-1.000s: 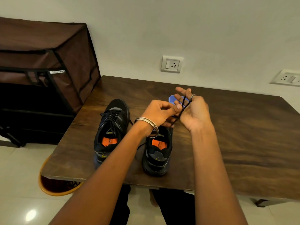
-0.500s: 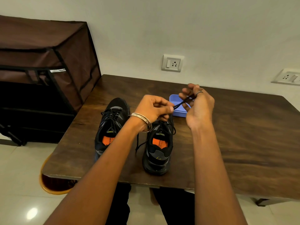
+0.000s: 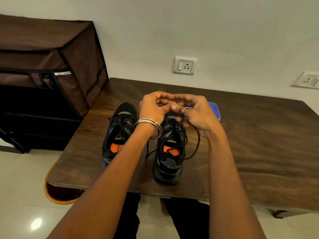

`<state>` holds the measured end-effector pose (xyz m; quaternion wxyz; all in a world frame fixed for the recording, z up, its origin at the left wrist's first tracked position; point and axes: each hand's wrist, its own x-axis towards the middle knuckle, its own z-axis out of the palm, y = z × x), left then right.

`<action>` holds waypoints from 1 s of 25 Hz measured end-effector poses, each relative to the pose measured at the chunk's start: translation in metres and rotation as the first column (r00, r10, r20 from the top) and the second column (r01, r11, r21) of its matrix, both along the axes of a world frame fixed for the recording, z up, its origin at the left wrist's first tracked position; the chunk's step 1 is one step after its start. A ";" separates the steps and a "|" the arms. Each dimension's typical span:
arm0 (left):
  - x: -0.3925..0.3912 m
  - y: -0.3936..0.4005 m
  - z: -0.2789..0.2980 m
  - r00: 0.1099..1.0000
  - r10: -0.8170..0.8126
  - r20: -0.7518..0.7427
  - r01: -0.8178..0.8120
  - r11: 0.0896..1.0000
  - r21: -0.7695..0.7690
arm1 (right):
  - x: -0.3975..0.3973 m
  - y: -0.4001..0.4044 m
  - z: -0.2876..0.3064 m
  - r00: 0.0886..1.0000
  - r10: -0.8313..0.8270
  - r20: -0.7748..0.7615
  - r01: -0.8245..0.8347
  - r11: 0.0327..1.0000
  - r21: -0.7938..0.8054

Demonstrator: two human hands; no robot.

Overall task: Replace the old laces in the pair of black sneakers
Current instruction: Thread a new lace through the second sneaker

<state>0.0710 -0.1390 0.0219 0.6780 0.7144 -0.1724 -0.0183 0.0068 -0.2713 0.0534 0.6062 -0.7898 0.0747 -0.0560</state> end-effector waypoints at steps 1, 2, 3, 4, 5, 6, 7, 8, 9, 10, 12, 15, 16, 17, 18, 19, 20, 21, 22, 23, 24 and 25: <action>0.001 0.001 -0.001 0.999 0.012 -0.034 -0.012 1.000 -0.007 | 0.001 -0.003 0.000 1.000 -0.016 -0.027 0.013 0.993 -0.115; 0.000 0.002 -0.001 0.996 0.001 -0.091 -0.005 0.999 -0.035 | 0.000 -0.008 0.000 0.998 -0.039 -0.043 0.026 0.965 -0.262; -0.001 0.003 0.000 0.987 -0.031 -0.160 0.020 0.997 -0.071 | -0.002 -0.014 0.001 0.996 -0.070 -0.061 0.039 0.914 -0.403; -0.003 0.004 -0.001 0.974 -0.066 -0.215 0.051 0.996 -0.076 | -0.004 -0.020 0.003 0.990 -0.114 -0.081 0.055 0.850 -0.524; -0.004 0.005 -0.002 0.967 -0.074 -0.244 0.072 0.997 -0.016 | -0.007 -0.025 0.005 0.981 -0.177 -0.084 0.083 0.762 -0.643; -0.004 0.006 -0.005 0.967 -0.056 -0.246 0.086 0.990 0.112 | -0.010 -0.027 0.007 0.967 -0.247 -0.063 0.119 0.654 -0.747; -0.003 0.007 -0.009 0.973 -0.039 -0.229 0.104 0.954 0.282 | -0.013 -0.028 0.010 0.955 -0.296 -0.029 0.148 0.558 -0.817; -0.001 0.007 -0.014 0.978 -0.041 -0.206 0.133 0.880 0.456 | -0.013 -0.029 0.009 0.949 -0.315 -0.011 0.164 0.521 -0.838; -0.001 0.005 -0.018 0.979 -0.059 -0.194 0.165 0.784 0.598 | -0.012 -0.028 0.006 0.953 -0.301 -0.023 0.154 0.549 -0.821; -0.001 0.003 -0.021 0.979 -0.074 -0.190 0.187 0.692 0.697 | -0.010 -0.024 0.001 0.965 -0.253 -0.066 0.111 0.623 -0.774; -0.005 -0.002 -0.024 0.979 -0.086 -0.185 0.201 0.569 0.798 | -0.003 -0.016 -0.019 0.979 -0.137 -0.148 0.002 0.739 -0.673; -0.010 -0.004 -0.026 0.985 -0.060 -0.159 0.166 0.544 0.822 | 0.005 -0.009 -0.042 0.973 -0.133 -0.189 -0.016 0.776 -0.631; -0.011 -0.004 -0.026 0.989 -0.047 -0.138 0.141 0.544 0.827 | 0.007 -0.009 -0.049 0.968 -0.143 -0.204 -0.021 0.769 -0.639; -0.013 -0.003 -0.026 0.993 -0.038 -0.111 0.114 0.541 0.833 | 0.008 -0.009 -0.053 0.965 -0.147 -0.218 -0.030 0.760 -0.649; -0.014 -0.003 -0.027 0.996 -0.034 -0.084 0.089 0.539 0.838 | 0.007 -0.007 -0.057 0.964 -0.153 -0.219 -0.028 0.758 -0.652; -0.015 -0.003 -0.028 0.998 -0.030 -0.059 0.066 0.538 0.841 | 0.005 -0.004 -0.058 0.963 -0.163 -0.213 -0.018 0.754 -0.657; -0.015 -0.003 -0.030 0.999 -0.027 -0.045 0.052 0.541 0.840 | 0.005 -0.002 -0.060 0.965 -0.173 -0.199 -0.005 0.743 -0.669; -0.016 -0.003 -0.032 0.999 -0.029 -0.037 0.047 0.548 0.835 | 0.004 0.001 -0.062 0.966 -0.180 -0.185 0.002 0.722 -0.692; -0.016 -0.001 -0.033 0.999 -0.032 -0.033 0.045 0.559 0.828 | 0.002 0.005 -0.062 0.967 -0.185 -0.172 0.005 0.696 -0.718; -0.017 0.001 -0.034 0.999 -0.031 -0.033 0.045 0.572 0.819 | -0.001 0.009 -0.062 0.968 -0.192 -0.164 0.009 0.675 -0.738; -0.016 0.002 -0.035 0.999 -0.023 -0.032 0.040 0.588 0.808 | -0.004 0.011 -0.062 0.969 -0.199 -0.149 0.020 0.660 -0.751; -0.015 0.003 -0.038 0.999 -0.008 -0.033 0.031 0.605 0.796 | -0.006 0.013 -0.061 0.969 -0.210 -0.133 0.038 0.654 -0.755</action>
